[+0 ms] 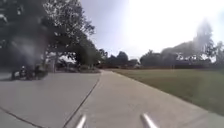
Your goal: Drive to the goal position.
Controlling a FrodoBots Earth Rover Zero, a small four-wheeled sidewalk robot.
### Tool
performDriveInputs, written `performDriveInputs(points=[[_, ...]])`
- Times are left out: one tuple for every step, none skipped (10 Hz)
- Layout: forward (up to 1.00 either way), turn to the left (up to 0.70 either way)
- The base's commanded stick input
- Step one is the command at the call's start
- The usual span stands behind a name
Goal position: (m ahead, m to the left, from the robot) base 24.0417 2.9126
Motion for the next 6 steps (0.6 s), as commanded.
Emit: performDriveInputs(points=[[0.70, -0.03], [0.70, -0.09], [0.70, -0.15], [0.70, 0.00], [0.70, 0.00], [0.70, 0.00]])
